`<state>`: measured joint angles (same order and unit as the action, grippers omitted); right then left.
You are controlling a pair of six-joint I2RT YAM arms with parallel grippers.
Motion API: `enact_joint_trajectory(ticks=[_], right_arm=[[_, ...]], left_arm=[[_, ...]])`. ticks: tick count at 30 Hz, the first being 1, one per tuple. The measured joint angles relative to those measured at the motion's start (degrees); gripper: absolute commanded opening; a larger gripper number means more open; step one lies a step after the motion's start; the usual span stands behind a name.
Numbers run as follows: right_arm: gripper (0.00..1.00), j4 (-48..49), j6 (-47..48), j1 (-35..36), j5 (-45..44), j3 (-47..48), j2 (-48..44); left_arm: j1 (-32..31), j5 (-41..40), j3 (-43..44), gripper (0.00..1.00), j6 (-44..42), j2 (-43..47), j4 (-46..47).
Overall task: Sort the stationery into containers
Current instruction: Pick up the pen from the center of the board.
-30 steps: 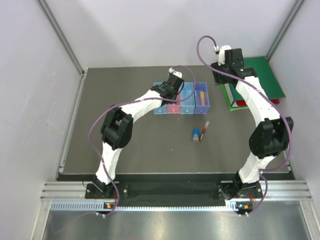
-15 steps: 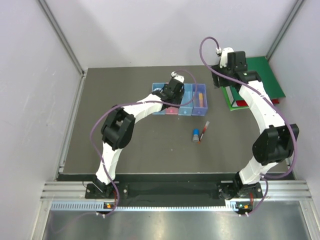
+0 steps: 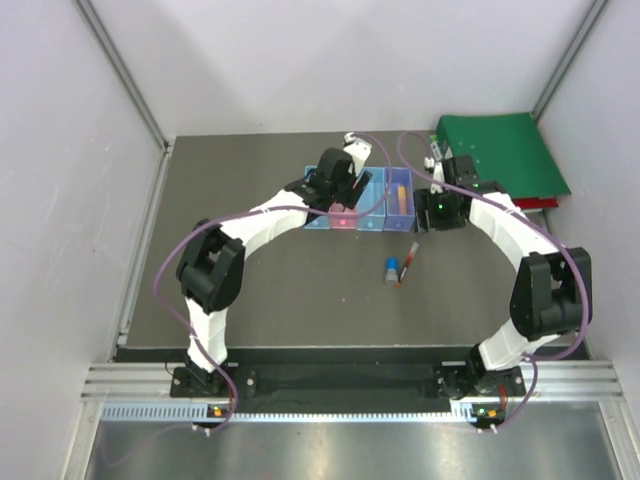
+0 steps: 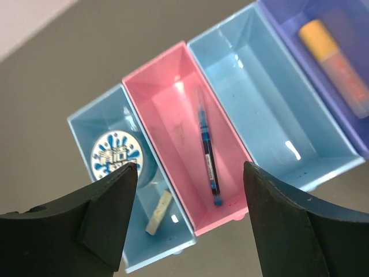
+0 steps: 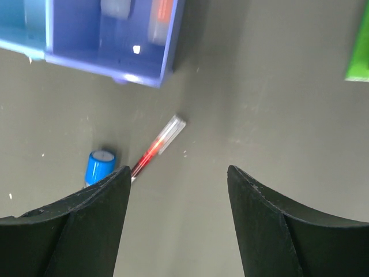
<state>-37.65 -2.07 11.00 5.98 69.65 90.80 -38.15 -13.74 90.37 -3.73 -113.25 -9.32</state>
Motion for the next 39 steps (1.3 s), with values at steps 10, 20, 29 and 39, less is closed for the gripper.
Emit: enact_joint_trajectory(ticks=[10, 20, 29, 39], right_arm=[[0.64, 1.84, -2.69, 0.96, 1.84, -2.19, 3.28], [0.57, 3.67, -5.88, 1.99, 0.55, -3.26, 10.8], [0.4, 5.18, -8.11, 5.7, -2.1, -5.49, 10.95], [0.18, 5.9, -10.16, 5.81, -4.85, -5.86, 10.99]], left_arm=[[-0.04, 3.67, -7.1, 0.81, -11.43, 11.72, 4.9], [-0.04, 3.82, -10.93, 0.82, -20.55, 18.88, 5.9], [-0.04, 3.39, -10.97, 0.84, -25.24, 20.09, 6.21], [-0.04, 3.23, -10.97, 0.84, -27.12, 20.13, 7.96]])
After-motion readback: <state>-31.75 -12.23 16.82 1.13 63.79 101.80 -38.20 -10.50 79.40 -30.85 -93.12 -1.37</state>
